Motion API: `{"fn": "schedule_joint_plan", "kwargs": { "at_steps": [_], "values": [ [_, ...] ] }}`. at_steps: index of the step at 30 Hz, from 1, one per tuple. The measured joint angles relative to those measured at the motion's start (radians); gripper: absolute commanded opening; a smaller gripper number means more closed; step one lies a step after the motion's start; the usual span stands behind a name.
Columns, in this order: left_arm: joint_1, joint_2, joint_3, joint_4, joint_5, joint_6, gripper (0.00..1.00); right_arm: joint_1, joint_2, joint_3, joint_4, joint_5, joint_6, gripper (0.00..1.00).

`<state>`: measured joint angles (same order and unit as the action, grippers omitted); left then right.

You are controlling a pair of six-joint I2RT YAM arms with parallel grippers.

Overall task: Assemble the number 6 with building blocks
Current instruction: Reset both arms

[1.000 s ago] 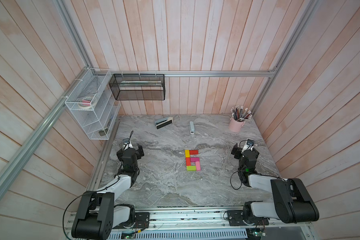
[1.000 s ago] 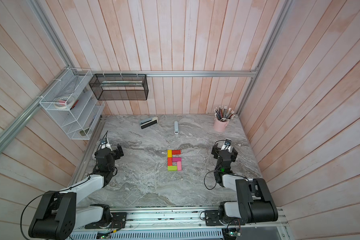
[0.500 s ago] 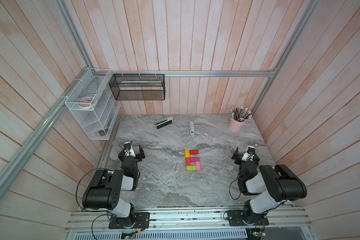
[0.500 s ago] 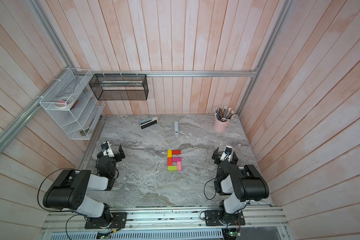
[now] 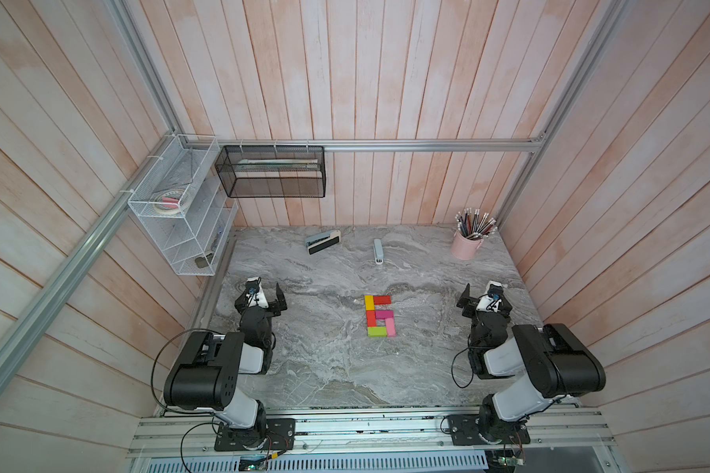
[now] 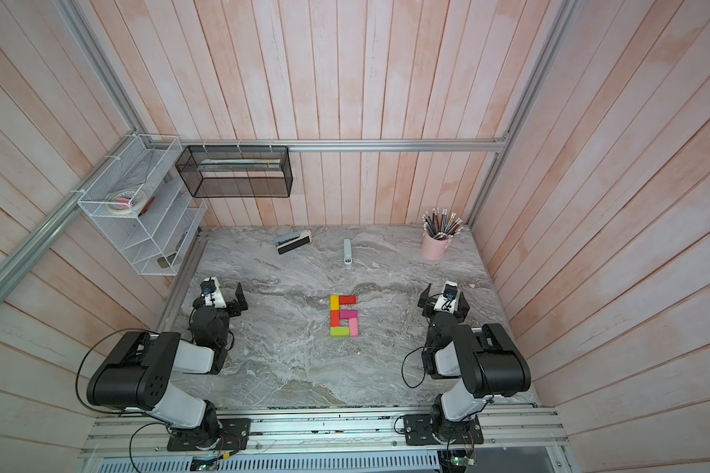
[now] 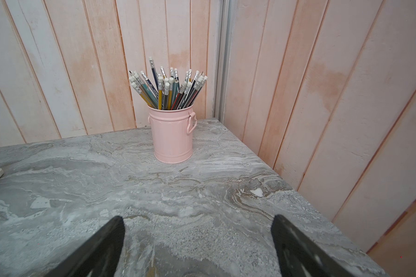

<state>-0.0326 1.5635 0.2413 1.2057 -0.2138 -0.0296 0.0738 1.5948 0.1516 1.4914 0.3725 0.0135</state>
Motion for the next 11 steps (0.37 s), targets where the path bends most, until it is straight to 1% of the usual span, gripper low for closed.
{"fn": "schedule_joint_plan", "kwargs": {
  "at_steps": [11],
  "values": [
    [0.0, 0.0, 0.0, 0.006, 0.0, 0.0, 1.0, -0.005, 0.0, 0.005, -0.013, -0.011, 0.0, 0.98]
  ]
}}
